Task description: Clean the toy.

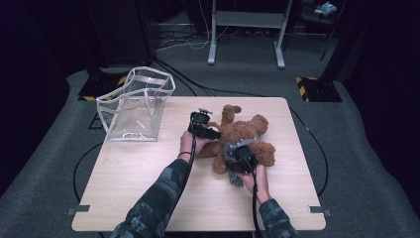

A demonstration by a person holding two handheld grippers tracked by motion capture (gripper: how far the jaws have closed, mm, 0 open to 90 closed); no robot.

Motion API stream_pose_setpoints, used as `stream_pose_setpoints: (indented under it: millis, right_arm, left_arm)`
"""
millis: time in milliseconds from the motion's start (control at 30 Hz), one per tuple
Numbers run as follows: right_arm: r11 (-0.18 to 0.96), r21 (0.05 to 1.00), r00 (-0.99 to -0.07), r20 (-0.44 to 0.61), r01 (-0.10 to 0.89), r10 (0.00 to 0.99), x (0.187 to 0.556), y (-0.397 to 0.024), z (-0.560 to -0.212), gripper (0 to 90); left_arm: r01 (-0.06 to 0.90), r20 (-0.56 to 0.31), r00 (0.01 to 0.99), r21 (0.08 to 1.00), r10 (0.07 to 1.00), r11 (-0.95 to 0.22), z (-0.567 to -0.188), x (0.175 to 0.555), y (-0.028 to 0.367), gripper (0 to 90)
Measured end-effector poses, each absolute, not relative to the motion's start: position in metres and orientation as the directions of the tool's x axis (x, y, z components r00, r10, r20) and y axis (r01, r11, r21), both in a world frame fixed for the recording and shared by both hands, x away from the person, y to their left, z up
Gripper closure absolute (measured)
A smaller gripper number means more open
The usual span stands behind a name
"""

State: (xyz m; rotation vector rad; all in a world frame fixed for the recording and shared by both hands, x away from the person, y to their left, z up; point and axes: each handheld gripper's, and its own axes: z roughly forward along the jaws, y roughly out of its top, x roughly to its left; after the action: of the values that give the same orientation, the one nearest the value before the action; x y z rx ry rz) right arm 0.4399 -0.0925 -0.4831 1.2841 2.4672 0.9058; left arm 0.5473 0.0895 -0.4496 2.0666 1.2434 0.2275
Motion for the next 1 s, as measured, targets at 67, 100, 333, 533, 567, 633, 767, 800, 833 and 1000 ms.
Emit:
stream_pose_setpoints:
  millis: [67,100,333,533,567,633,767,800,833,1000]
  right_arm:
    - [0.423,0.599,-0.594,0.111,0.679,0.797,0.435,-0.1,-0.483,74.2]
    - [0.419,0.606,-0.593,0.11,0.676,0.798,0.433,-0.103,-0.481,74.1]
    - [0.317,0.722,-0.545,0.1,0.616,0.832,0.437,-0.111,-0.444,73.5]
    - [0.375,0.676,-0.591,0.112,0.635,0.799,0.448,-0.085,-0.467,74.2]
    - [0.384,0.666,-0.594,0.111,0.639,0.797,0.445,-0.082,-0.471,74.6]
    - [0.405,0.653,-0.613,0.117,0.64,0.782,0.438,-0.081,-0.476,75.3]
    - [0.441,0.613,-0.646,0.155,0.656,0.747,0.424,-0.088,-0.478,75.8]
    - [0.45,0.609,-0.652,0.151,0.654,0.743,0.421,-0.091,-0.476,75.8]
    - [0.43,0.611,-0.637,0.162,0.664,0.754,0.418,-0.097,-0.471,75.9]
    - [0.296,0.698,-0.566,0.188,0.652,0.803,0.423,-0.117,-0.429,75.9]
  left_arm:
    - [0.704,-0.198,0.524,0.649,0.828,-0.289,-0.45,0.547,0.09,31.3]
    - [0.701,-0.196,0.526,0.651,0.828,-0.291,-0.45,0.547,0.09,31.2]
    - [0.694,-0.188,0.532,0.655,0.826,-0.298,-0.45,0.546,0.091,31.3]
    - [0.697,-0.188,0.531,0.651,0.826,-0.299,-0.45,0.546,0.091,31.3]
    - [0.696,-0.19,0.53,0.654,0.826,-0.296,-0.45,0.546,0.091,31.3]
    - [0.698,-0.195,0.53,0.654,0.825,-0.294,-0.45,0.546,0.091,31.3]
    - [0.699,-0.198,0.528,0.653,0.826,-0.29,-0.45,0.546,0.091,31.3]
    - [0.701,-0.199,0.529,0.651,0.825,-0.293,-0.45,0.546,0.091,31.3]
    - [0.701,-0.198,0.529,0.65,0.825,-0.293,-0.45,0.547,0.092,31.3]
    - [0.713,-0.217,0.518,0.644,0.827,-0.277,-0.45,0.548,0.091,31.3]
